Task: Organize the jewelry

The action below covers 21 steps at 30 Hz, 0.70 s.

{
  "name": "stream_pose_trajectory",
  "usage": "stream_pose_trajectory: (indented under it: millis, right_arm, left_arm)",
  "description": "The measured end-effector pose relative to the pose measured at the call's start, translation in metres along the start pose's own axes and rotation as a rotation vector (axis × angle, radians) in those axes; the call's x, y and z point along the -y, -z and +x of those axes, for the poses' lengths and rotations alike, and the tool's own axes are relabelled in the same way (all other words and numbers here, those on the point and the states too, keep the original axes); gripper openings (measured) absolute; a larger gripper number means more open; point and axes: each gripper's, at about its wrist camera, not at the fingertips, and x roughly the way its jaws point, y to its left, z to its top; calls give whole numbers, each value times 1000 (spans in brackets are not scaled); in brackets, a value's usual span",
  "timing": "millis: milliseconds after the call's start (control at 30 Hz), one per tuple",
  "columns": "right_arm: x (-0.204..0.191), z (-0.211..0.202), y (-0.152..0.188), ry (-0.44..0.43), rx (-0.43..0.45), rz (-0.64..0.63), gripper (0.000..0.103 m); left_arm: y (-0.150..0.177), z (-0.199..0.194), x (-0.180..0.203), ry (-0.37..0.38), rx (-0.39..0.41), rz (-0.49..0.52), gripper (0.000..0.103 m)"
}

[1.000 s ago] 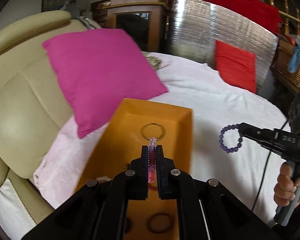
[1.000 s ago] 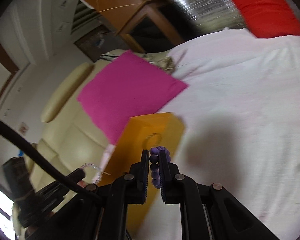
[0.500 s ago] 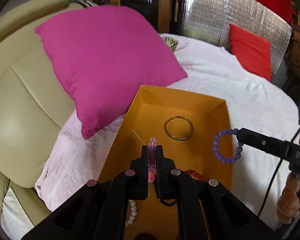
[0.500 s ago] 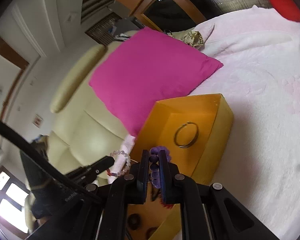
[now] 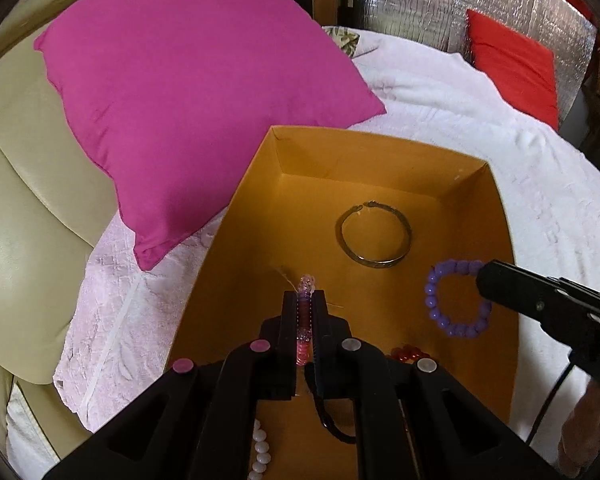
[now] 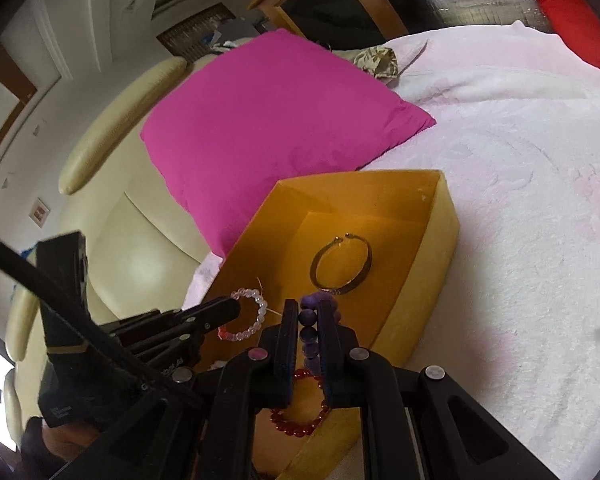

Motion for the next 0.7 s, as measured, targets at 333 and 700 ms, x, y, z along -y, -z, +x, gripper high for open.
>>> stream_pose_trajectory:
  millis: [333, 700]
  right_arm:
    - [9, -9, -3, -47, 26, 60, 20]
    - [-2, -29, 6, 3, 19, 9, 21]
  left_arm:
    - [-1, -5, 5, -79, 27, 43, 56]
    - [26, -69, 18, -196, 117, 106, 70]
